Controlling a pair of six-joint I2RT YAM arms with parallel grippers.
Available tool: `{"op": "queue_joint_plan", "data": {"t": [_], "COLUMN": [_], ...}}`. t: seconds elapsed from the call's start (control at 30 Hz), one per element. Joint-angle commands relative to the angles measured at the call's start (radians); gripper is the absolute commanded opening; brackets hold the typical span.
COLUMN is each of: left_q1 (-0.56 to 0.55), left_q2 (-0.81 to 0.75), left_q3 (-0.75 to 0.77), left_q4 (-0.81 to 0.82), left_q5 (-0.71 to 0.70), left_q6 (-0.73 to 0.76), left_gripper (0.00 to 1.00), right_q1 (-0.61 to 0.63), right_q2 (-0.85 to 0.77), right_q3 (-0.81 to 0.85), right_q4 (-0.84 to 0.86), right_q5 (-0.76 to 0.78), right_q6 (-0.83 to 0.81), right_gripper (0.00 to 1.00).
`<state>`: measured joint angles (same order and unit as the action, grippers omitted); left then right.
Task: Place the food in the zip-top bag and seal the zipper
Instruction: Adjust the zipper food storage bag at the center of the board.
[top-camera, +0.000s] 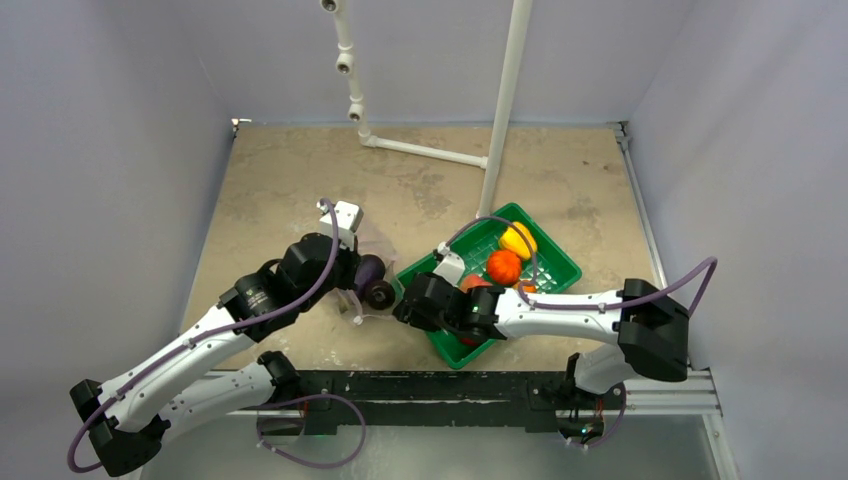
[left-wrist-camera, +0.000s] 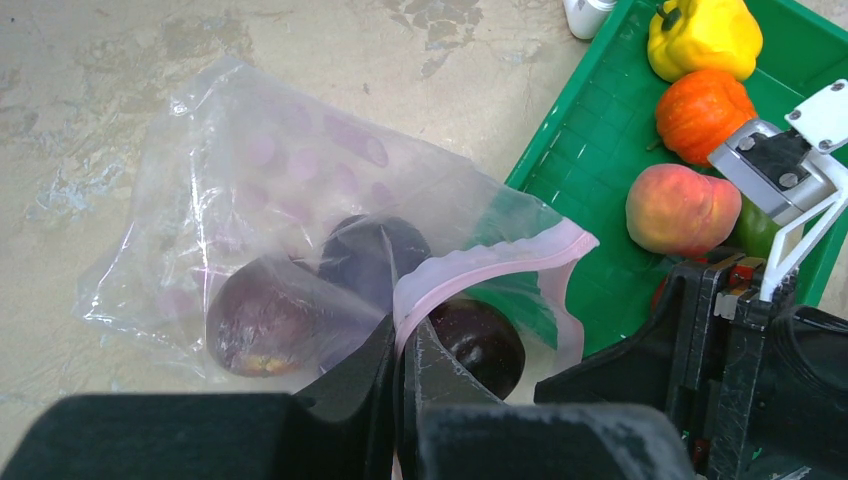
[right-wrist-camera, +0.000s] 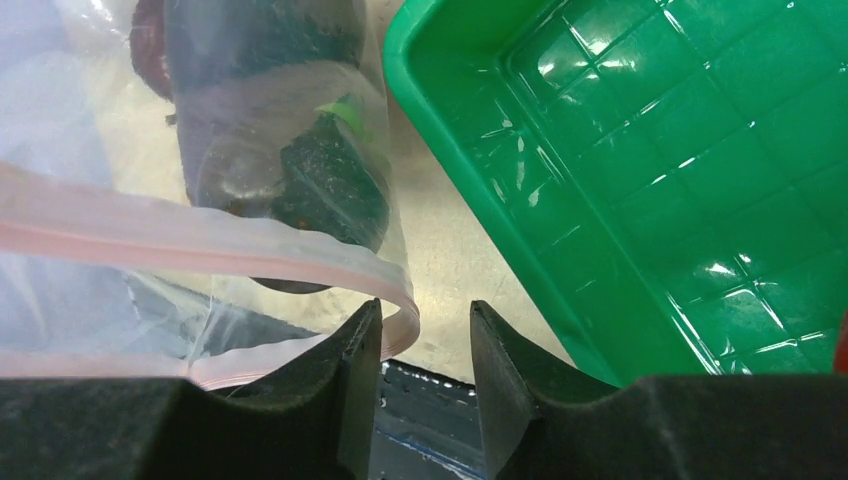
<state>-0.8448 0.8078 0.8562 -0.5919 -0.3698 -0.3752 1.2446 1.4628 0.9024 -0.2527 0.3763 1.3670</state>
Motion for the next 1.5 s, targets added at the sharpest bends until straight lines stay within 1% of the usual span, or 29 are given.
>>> {"op": "queue_joint_plan", "data": {"t": [0.0, 0.3, 0.37, 0.47, 0.57, 0.6, 0.67, 0.7, 0.83, 0.97, 1.07, 1.3, 1.47], "left_q1": [0.0, 0.001, 0.0, 0.0, 0.0, 0.0, 0.001, 0.0, 0.001, -0.002, -0.001, -0.002, -0.001], "left_q2": [-0.009, -0.008, -0.01, -0.011, -0.014, -0.016, -0.022, -0.027, -0.041, -0.056, -0.051, -0.033, -0.003], "left_q3": [0.01, 0.011, 0.009, 0.011, 0.01, 0.01, 0.009, 0.008, 0.008, 0.019, 0.043, 0.201, 0.37], "left_q4": [0.036, 0.035, 0.035, 0.035, 0.035, 0.037, 0.039, 0.04, 0.041, 0.024, -0.028, -0.184, -0.31], "left_q5": [-0.003, -0.004, -0.004, -0.003, 0.0, 0.001, 0.007, 0.009, 0.004, -0.028, -0.038, -0.052, -0.05], "left_q6": [-0.01, -0.01, -0.011, -0.01, -0.01, -0.01, -0.01, -0.01, -0.011, -0.027, -0.035, -0.072, -0.079], "left_gripper": [0.0, 0.0, 0.0, 0.0, 0.0, 0.0, 0.0, 0.0, 0.0, 0.0, 0.0, 0.0, 0.0], "right_q1": [0.002, 0.001, 0.001, 0.0, 0.001, 0.001, 0.001, 0.001, 0.002, 0.001, 0.001, 0.002, 0.001], "right_q2": [0.001, 0.01, 0.017, 0.02, 0.031, 0.036, 0.044, 0.045, 0.012, -0.051, -0.085, -0.113, -0.139], "right_q3": [0.019, 0.014, 0.025, 0.033, 0.044, 0.051, 0.063, 0.069, 0.075, 0.087, 0.128, 0.248, 0.321], "right_q4": [0.004, 0.036, 0.03, 0.045, 0.064, 0.064, 0.056, 0.055, 0.077, 0.098, 0.078, 0.042, 0.028], "right_q5": [0.047, 0.098, 0.112, 0.127, 0.133, 0.135, 0.14, 0.144, 0.161, 0.167, 0.169, 0.154, 0.143], "right_q6": [0.049, 0.099, 0.113, 0.114, 0.099, 0.098, 0.097, 0.094, 0.046, -0.046, -0.117, -0.283, -0.376], "right_gripper": [0.39, 0.35, 0.31, 0.28, 0.2, 0.16, 0.01, 0.0, 0.0, 0.0, 0.0, 0.0, 0.0]}}
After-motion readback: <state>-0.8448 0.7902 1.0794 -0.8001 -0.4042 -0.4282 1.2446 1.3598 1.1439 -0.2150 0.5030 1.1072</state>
